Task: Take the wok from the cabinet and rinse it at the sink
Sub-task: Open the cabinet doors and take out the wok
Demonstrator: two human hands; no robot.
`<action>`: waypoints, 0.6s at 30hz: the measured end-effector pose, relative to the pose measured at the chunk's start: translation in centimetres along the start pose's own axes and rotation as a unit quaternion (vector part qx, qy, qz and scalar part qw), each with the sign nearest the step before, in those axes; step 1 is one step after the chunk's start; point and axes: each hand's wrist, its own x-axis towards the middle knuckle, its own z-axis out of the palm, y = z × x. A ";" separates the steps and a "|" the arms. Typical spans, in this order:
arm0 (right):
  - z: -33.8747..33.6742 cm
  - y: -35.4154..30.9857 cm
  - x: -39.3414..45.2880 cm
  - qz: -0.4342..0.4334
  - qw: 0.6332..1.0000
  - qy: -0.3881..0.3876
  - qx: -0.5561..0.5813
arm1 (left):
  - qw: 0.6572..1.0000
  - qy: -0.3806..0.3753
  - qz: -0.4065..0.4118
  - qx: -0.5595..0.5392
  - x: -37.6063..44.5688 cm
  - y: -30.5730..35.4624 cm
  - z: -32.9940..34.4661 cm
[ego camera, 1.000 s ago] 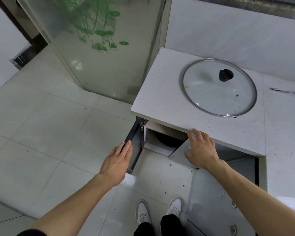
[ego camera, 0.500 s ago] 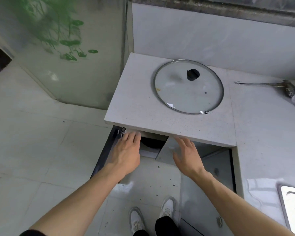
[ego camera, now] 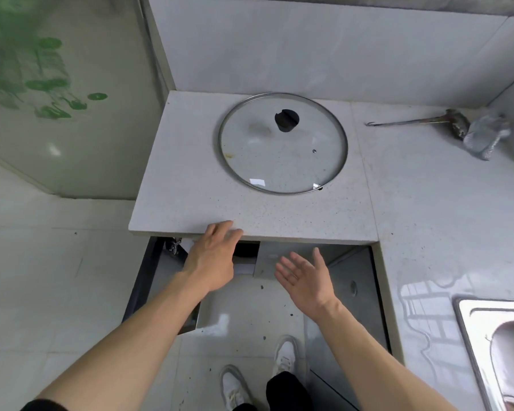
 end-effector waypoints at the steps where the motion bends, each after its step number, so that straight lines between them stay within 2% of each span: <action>1: 0.2 0.0 0.3 0.006 0.999 0.000 0.035 | 1.000 0.001 -0.001 0.004 -0.1 -0.1 0.2; 11: 2.4 -1.1 2.9 0.012 0.970 0.019 0.240 | 1.000 0.010 -0.005 -0.001 0.4 -0.1 0.4; 18: 2.8 -0.9 3.3 0.000 0.966 0.028 0.259 | 1.000 0.013 -0.011 -0.003 0.2 0.2 0.6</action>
